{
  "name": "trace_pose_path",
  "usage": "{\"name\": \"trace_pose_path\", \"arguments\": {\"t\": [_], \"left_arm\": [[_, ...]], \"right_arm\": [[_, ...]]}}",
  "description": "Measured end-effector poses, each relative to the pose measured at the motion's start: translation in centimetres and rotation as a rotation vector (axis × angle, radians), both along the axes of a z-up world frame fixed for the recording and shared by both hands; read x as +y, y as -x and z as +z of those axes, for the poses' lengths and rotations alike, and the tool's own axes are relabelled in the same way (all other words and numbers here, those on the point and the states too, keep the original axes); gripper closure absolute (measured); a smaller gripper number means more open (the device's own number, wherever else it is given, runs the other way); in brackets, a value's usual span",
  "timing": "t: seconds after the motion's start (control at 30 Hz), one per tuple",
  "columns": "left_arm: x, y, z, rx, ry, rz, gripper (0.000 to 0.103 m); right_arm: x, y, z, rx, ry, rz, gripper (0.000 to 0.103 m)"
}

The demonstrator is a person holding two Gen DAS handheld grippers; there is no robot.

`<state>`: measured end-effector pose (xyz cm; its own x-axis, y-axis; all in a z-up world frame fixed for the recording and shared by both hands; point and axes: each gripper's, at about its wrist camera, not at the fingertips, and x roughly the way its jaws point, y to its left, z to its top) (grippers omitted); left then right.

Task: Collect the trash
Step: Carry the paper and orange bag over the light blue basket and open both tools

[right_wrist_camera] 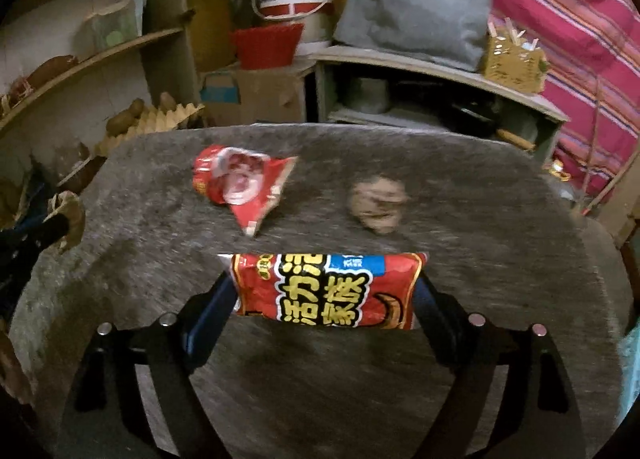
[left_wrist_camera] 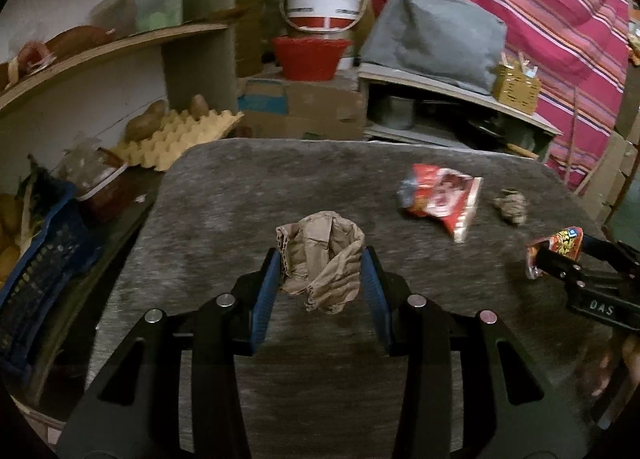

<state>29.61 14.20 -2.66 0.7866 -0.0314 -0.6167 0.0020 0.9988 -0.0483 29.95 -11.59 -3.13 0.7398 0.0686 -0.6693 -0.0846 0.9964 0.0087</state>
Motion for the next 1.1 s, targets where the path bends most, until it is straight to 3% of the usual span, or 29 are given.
{"name": "trace_pose_path", "arguments": {"t": [0.3,0.6,0.83,1.1], "left_arm": [[-9.3,0.4,1.2,-0.032,-0.022,-0.132,0.063],[-21.6,2.8,2.7,-0.082,-0.024,-0.331,0.063],[-30.8,5.1,2.9,-0.107,-0.033,-0.48,0.063],[-41.3,7.2,1.6,-0.066,0.018,-0.625,0.063]], "right_arm": [[-11.0,4.2,3.0,-0.046,0.026,-0.147,0.019],[-21.8,8.4,4.9,-0.068,0.031,-0.295,0.019],[-30.1,12.0,5.1,-0.071,0.03,-0.417,0.019],[-37.7,16.0,4.3,-0.058,0.011,-0.53,0.019]]}}
